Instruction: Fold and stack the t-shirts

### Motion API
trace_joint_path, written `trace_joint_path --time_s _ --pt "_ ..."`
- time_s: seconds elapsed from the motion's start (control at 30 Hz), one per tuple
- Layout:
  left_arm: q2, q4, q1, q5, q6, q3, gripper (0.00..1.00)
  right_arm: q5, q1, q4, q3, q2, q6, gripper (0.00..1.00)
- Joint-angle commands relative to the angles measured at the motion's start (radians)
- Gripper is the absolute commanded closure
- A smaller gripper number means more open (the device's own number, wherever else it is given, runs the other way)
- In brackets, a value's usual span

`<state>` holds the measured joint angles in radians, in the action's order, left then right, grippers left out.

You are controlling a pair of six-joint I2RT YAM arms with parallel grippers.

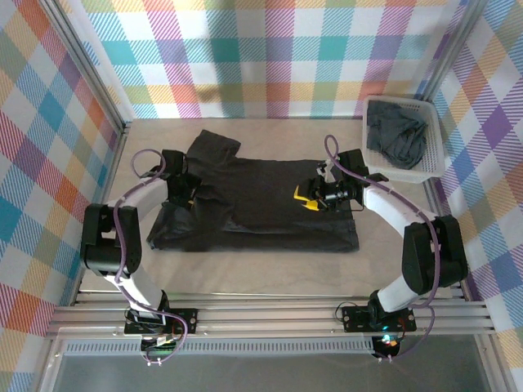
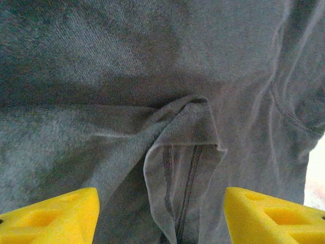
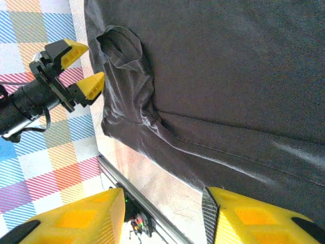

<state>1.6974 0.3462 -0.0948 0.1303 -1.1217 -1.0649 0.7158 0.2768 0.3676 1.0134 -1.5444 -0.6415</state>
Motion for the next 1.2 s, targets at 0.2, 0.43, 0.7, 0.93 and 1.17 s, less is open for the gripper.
trace_joint_path --time_s 0.2,0.43,0.7,0.93,1.17 --pt "0.123 -0.055 -0.029 0.010 -0.024 -0.073 0.33 0.010 0.008 0.016 0.003 0.016 0.022 0.55" --pt "0.180 -0.005 -0.041 -0.004 -0.008 -0.185 0.34 0.007 0.008 0.016 -0.013 0.026 0.021 0.55" --pt "0.258 0.002 -0.056 -0.002 0.002 -0.261 0.34 0.009 0.008 0.016 0.001 0.014 0.022 0.55" --pt "0.373 0.035 -0.059 0.019 0.030 -0.410 0.34 0.008 0.008 0.022 0.005 0.012 0.023 0.55" --pt "0.331 0.070 -0.060 -0.013 0.062 -0.436 0.35 -0.044 0.006 0.066 0.002 0.022 0.053 0.56"
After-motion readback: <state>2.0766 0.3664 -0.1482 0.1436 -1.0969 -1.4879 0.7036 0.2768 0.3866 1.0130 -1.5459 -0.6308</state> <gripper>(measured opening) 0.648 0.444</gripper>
